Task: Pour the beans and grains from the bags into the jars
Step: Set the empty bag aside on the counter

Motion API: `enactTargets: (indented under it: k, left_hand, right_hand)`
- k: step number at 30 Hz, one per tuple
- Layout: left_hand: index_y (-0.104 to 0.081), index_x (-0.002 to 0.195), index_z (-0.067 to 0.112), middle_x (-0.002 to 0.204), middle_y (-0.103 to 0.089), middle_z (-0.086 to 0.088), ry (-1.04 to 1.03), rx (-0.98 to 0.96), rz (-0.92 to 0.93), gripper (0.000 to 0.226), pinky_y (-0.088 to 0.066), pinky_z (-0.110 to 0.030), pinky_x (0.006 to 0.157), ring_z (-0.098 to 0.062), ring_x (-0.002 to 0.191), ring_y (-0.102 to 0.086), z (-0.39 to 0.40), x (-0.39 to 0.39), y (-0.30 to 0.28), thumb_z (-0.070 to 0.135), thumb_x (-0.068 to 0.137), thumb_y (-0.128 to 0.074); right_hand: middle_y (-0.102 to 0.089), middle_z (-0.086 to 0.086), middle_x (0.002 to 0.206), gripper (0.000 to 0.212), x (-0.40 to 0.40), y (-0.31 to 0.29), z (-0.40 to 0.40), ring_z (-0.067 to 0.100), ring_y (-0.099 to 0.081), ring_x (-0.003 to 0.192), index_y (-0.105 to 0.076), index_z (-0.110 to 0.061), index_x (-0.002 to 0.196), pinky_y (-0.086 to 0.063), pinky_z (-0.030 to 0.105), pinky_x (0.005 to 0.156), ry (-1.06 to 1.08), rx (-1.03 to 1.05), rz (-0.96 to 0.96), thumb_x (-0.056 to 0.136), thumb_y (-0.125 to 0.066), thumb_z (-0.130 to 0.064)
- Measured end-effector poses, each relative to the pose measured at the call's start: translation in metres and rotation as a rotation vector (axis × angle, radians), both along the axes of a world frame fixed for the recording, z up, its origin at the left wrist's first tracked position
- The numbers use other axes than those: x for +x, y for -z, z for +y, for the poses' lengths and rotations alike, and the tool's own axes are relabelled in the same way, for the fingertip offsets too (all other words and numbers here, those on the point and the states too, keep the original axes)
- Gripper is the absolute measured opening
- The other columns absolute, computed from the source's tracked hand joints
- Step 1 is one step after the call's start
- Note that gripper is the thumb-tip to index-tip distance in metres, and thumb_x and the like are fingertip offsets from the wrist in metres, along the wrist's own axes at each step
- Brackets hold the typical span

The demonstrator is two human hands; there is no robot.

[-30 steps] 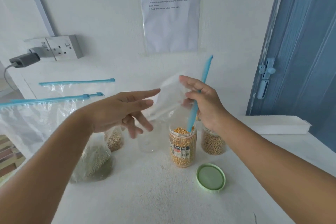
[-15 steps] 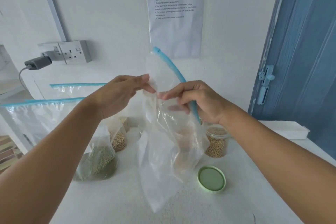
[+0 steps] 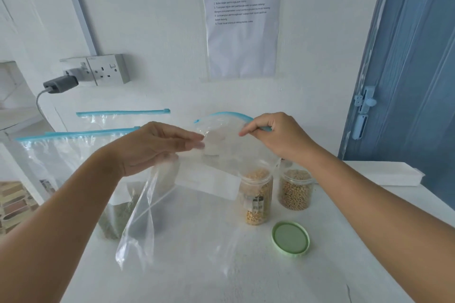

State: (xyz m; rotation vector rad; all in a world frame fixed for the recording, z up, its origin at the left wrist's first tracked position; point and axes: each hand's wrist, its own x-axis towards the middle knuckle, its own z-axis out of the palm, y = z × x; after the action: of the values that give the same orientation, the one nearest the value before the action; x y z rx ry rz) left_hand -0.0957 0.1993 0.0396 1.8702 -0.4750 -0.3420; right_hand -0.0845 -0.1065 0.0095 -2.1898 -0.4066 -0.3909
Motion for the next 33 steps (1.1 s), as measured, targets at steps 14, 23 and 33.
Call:
enactTargets:
  k: [14, 23, 33]
  left_hand:
    - [-0.085, 0.090, 0.033, 0.130, -0.073, -0.007, -0.241, -0.764, 0.093, 0.038, -0.055, -0.021, 0.074, -0.010, 0.068, -0.060, 0.013, -0.012, 0.002, 0.006, 0.095, -0.059]
    - [-0.066, 0.122, 0.033, 0.128, -0.074, 0.002, -0.307, -0.791, 0.111, 0.025, -0.061, -0.025, 0.066, -0.010, 0.088, -0.077, 0.040, -0.036, 0.005, 0.023, 0.105, -0.051]
    - [-0.065, 0.133, 0.017, 0.129, -0.073, -0.009, -0.336, -0.732, 0.273, 0.041, -0.059, -0.022, 0.065, -0.033, 0.106, -0.076, 0.030, -0.015, 0.027, -0.005, 0.102, -0.050]
  right_hand:
    - [-0.074, -0.015, 0.115, 0.038, -0.022, 0.040, 0.036, 0.013, -0.062, 0.123, -0.080, -0.036, 0.114, -0.042, 0.043, 0.116, -0.318, 0.920, 0.423, 0.078, -0.080, -0.024]
    - [-0.077, 0.001, 0.117, 0.036, -0.019, 0.027, 0.059, 0.011, -0.067, 0.107, -0.078, -0.034, 0.117, -0.039, 0.031, 0.096, -0.321, 0.791, 0.398, 0.082, -0.077, -0.026]
    - [-0.074, 0.006, 0.125, 0.035, -0.033, 0.024, 0.038, 0.026, -0.077, 0.100, -0.067, -0.010, 0.131, -0.063, 0.024, 0.074, -0.206, 1.040, 0.443, 0.100, -0.056, 0.004]
